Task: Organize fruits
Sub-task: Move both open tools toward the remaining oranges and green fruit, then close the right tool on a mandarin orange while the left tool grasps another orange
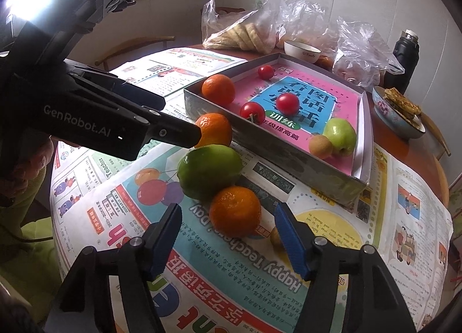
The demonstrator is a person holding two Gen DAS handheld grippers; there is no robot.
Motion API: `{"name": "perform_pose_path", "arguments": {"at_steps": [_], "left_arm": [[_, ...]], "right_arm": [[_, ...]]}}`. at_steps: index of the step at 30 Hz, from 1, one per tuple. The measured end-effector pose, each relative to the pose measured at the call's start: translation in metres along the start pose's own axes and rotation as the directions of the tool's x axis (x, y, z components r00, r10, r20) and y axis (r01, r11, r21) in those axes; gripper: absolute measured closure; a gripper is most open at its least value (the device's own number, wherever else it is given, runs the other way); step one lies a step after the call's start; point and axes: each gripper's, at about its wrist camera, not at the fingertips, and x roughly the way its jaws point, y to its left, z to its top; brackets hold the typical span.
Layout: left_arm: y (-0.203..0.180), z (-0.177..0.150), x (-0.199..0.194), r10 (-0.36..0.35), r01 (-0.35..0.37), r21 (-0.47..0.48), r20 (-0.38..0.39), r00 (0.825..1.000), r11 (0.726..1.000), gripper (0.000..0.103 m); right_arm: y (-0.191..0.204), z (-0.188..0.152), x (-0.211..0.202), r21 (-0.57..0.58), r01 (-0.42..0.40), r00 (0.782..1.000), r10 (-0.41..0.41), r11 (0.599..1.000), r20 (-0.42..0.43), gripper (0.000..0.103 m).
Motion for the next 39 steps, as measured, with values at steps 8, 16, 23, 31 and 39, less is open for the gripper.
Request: {"name": "perform_pose_path", "arguments": {"at_steps": [8, 16, 23, 31, 39], "left_arm": [[0.002, 0.004, 0.006, -0.003, 0.002, -0.016, -0.008, 1.0, 1.0, 0.028], [0.005, 0.009, 0.017, -0.017, 0.016, -0.044, -0.019, 1.0, 0.999, 0.029], [0.01, 0.014, 0.024, -0.069, 0.067, -0.07, -0.029, 0.997, 0.995, 0.029], [0.008, 0.017, 0.033, -0.15, 0.146, -0.09, -0.046, 0.988, 0.985, 0.038], [0.009, 0.02, 0.044, -0.211, 0.199, -0.142, -0.072, 0.975, 0.97, 0.041]], "right_arm": [[0.004, 0.002, 0.01, -0.052, 0.016, 1.0, -0.018, 0.999, -0.024, 0.053], [0.001, 0.006, 0.015, -0.068, 0.013, 0.999, -0.015, 0.998, -0.033, 0.056], [0.0, 0.007, 0.02, -0.07, 0.01, 0.999, -0.013, 0.997, -0.037, 0.059], [0.0, 0.006, 0.017, -0.066, 0.009, 1.0, -0.011, 0.998, -0.029, 0.062], [-0.002, 0.004, 0.02, -0.057, -0.006, 0.999, 0.004, 0.998, -0.035, 0.063]]}}
